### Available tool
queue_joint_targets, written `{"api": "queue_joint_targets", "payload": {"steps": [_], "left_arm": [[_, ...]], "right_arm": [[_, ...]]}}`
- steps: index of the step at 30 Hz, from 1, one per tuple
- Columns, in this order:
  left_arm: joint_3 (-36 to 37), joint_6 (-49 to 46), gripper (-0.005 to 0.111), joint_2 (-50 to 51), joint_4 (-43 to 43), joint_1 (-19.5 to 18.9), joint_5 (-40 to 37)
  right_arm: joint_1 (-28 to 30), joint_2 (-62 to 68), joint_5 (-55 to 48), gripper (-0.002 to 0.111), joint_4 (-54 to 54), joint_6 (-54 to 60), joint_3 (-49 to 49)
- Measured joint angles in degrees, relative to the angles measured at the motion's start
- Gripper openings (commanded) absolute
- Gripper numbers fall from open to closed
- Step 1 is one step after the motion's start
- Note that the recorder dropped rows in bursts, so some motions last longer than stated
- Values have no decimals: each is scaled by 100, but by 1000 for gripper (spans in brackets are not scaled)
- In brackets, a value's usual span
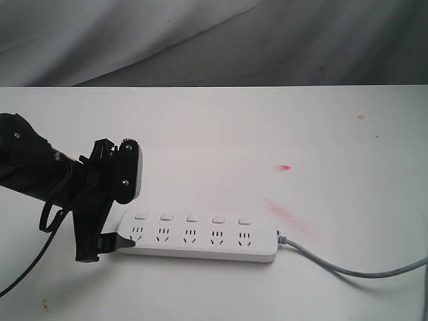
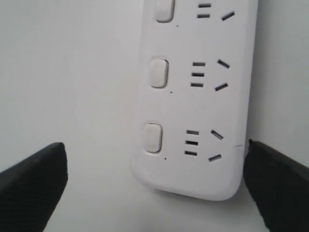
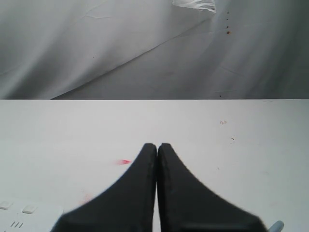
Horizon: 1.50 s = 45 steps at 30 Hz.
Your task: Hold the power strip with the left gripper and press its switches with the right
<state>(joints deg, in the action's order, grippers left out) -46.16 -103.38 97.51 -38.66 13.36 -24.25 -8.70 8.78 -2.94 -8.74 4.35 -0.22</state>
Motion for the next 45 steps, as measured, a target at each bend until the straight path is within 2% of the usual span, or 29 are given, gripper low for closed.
{"api": "queue_joint_targets", "payload": {"steps": [6, 17, 23, 30, 41, 45], "left_arm": [[0, 250, 93, 250, 0, -76, -175], [0, 294, 92, 451, -39, -461, -425], [-17, -22, 92, 499, -203, -463, -500], [-270, -52, 92, 922, -212, -463, -758], [-381, -52, 92, 971, -226, -463, -777], [-381, -52, 89, 971, -226, -484, -769]], "right_arm": [[0, 0, 0, 0, 0, 0, 0], [0, 0, 0, 0, 0, 0, 0], [0, 0, 0, 0, 0, 0, 0], [0, 0, 0, 0, 0, 0, 0], [0, 0, 0, 0, 0, 0, 0], [0, 0, 0, 0, 0, 0, 0]]}}
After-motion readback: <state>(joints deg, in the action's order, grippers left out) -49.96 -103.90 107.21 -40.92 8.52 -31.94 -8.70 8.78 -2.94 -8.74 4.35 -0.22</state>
